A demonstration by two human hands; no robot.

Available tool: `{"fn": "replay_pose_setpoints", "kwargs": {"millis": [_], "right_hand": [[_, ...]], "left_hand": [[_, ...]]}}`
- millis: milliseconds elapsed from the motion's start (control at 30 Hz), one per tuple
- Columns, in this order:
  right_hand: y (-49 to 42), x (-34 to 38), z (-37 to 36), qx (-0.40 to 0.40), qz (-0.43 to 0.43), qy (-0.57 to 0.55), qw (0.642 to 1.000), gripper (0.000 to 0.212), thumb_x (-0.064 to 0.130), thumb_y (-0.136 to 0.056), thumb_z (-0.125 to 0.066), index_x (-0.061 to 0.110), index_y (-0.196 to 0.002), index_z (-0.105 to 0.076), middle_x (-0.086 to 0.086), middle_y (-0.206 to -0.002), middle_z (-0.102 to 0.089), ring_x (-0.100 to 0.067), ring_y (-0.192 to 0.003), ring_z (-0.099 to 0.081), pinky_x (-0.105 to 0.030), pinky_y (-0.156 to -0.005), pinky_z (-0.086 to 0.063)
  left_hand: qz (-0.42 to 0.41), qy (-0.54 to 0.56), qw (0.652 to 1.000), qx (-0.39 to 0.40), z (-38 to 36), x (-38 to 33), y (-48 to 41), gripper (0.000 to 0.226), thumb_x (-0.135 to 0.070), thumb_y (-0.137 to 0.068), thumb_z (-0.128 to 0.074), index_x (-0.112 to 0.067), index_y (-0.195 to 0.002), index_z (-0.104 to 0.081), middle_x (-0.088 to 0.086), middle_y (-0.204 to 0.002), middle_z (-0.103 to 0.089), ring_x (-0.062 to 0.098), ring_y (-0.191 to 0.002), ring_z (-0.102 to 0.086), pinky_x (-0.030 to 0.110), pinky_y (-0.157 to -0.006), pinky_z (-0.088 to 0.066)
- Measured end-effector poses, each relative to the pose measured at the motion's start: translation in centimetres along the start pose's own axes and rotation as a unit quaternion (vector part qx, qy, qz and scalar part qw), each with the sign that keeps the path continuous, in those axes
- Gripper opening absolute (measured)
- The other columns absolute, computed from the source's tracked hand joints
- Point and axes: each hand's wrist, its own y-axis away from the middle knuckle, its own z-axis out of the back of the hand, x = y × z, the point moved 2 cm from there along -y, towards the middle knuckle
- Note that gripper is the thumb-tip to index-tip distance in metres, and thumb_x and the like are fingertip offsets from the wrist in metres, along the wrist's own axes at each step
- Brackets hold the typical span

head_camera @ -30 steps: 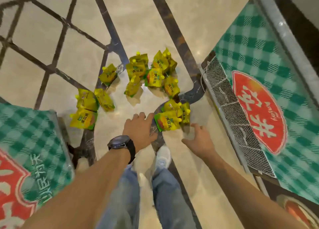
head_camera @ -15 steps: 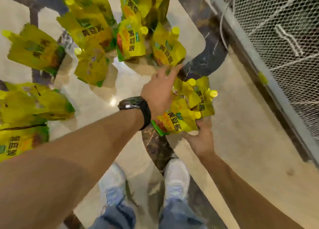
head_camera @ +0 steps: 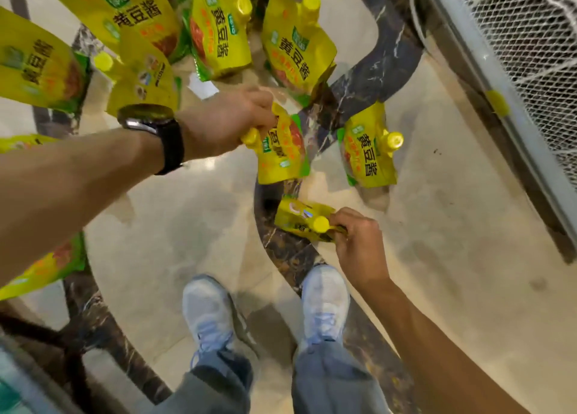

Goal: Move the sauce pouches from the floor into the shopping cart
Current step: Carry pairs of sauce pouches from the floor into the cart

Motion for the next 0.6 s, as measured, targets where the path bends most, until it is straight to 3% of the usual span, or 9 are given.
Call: {"fn": "replay_pose_setpoints", "kwargs": {"millis": [33, 100, 167, 200, 267, 333, 400, 533, 600], "right_hand": [[0.0, -0.1, 0.2, 0.011, 0.016, 0.001, 1.000, 0.029, -0.006, -0.062, -0.054, 0.007, -0.080, -0.073, -0.007, -0.080, -0.070, -0.023, -0.075, -0.063, -0.019, -0.065, -0.040], [-0.4, 0.0, 0.6, 0.034, 0.035, 0.006, 0.999, 0.027, -0.008, -0.064, -0.056, 0.008, -0.079, -0.072, -0.007, -0.076, -0.068, -0.027, -0.071, -0.065, -0.023, -0.063, -0.043], [-1.2, 0.4, 0.8, 0.041, 0.041, 0.015, 0.998, 0.014, -0.003, -0.072, -0.062, 0.009, -0.074, -0.069, -0.004, -0.071, -0.063, -0.027, -0.066, -0.062, -0.034, -0.060, -0.045], [-1.6, 0.6, 0.8, 0.038, 0.042, 0.017, 0.998, 0.009, 0.003, -0.077, -0.064, 0.010, -0.073, -0.068, -0.003, -0.069, -0.060, -0.026, -0.064, -0.060, -0.038, -0.058, -0.046], [-2.5, 1.3, 0.7, 0.022, 0.041, 0.012, 0.999, 0.011, 0.014, -0.083, -0.064, 0.011, -0.073, -0.068, 0.001, -0.068, -0.057, -0.021, -0.063, -0.055, -0.039, -0.057, -0.045], [-3.5, 2.2, 0.2, 0.006, 0.049, 0.002, 0.999, 0.012, 0.015, -0.085, -0.064, 0.012, -0.075, -0.069, 0.003, -0.069, -0.057, -0.018, -0.064, -0.055, -0.038, -0.057, -0.044], [-4.2, 2.8, -0.3, -0.013, 0.046, -0.008, 0.999, 0.008, 0.011, -0.085, -0.067, 0.011, -0.079, -0.072, -0.001, -0.073, -0.062, -0.018, -0.067, -0.057, -0.036, -0.060, -0.045], [-5.5, 2.7, -2.4, -0.097, -0.040, -0.117, 0.988, 0.011, 0.005, -0.081, -0.074, 0.016, -0.082, -0.071, -0.003, -0.078, -0.067, -0.005, -0.074, -0.060, -0.023, -0.069, -0.047], [-5.8, 2.0, -3.4, -0.120, -0.085, -0.175, 0.974, 0.013, 0.010, -0.078, -0.080, 0.011, -0.088, -0.073, -0.003, -0.085, -0.072, -0.003, -0.078, -0.064, -0.022, -0.074, -0.051]], "left_hand": [[0.021, 0.004, 0.999, 0.033, 0.4, 0.3, 0.5, 0.015, 0.007, -0.081, -0.062, -0.004, -0.090, -0.066, 0.024, -0.108, -0.059, 0.040, -0.103, -0.056, 0.050, -0.084, -0.047], [0.083, 0.022, 0.992, 0.090, 0.8, 0.7, 1.9, 0.027, -0.020, -0.084, -0.046, -0.005, -0.099, -0.064, 0.024, -0.130, -0.053, 0.040, -0.123, -0.050, 0.041, -0.091, -0.043], [0.132, 0.095, 0.985, 0.052, 0.9, 1.2, 3.3, 0.053, -0.039, -0.071, -0.028, -0.013, -0.101, -0.063, 0.018, -0.146, -0.042, 0.034, -0.137, -0.041, 0.040, -0.103, -0.042], [0.168, 0.168, 0.971, -0.002, 0.7, 1.4, 3.9, 0.052, -0.033, -0.074, -0.030, -0.014, -0.108, -0.065, 0.013, -0.153, -0.036, 0.030, -0.141, -0.038, 0.038, -0.107, -0.042], [0.252, 0.322, 0.899, -0.157, -0.3, 1.5, 5.7, 0.049, -0.014, -0.090, -0.043, -0.024, -0.136, -0.053, 0.003, -0.159, -0.029, 0.020, -0.145, -0.033, 0.030, -0.105, -0.043], [0.325, 0.450, 0.788, -0.265, -2.7, 0.4, 7.6, 0.060, -0.026, -0.099, -0.060, -0.035, -0.151, -0.031, -0.003, -0.159, -0.032, 0.014, -0.144, -0.035, 0.030, -0.107, -0.040], [0.372, 0.479, 0.743, -0.285, -6.1, -1.3, 8.8, 0.084, -0.042, -0.085, -0.074, -0.038, -0.153, -0.024, -0.007, -0.156, -0.038, 0.008, -0.141, -0.040, 0.031, -0.109, -0.038], [0.368, 0.474, 0.752, -0.274, -11.4, -2.7, 8.7, 0.098, -0.050, -0.072, -0.081, -0.030, -0.154, -0.030, -0.013, -0.155, -0.042, -0.011, -0.137, -0.037, 0.014, -0.112, -0.035], [0.333, 0.445, 0.782, -0.281, -12.1, -3.0, 7.5, 0.102, -0.058, -0.072, -0.080, -0.033, -0.155, -0.026, -0.015, -0.158, -0.033, -0.007, -0.142, -0.033, 0.017, -0.115, -0.032]]}}
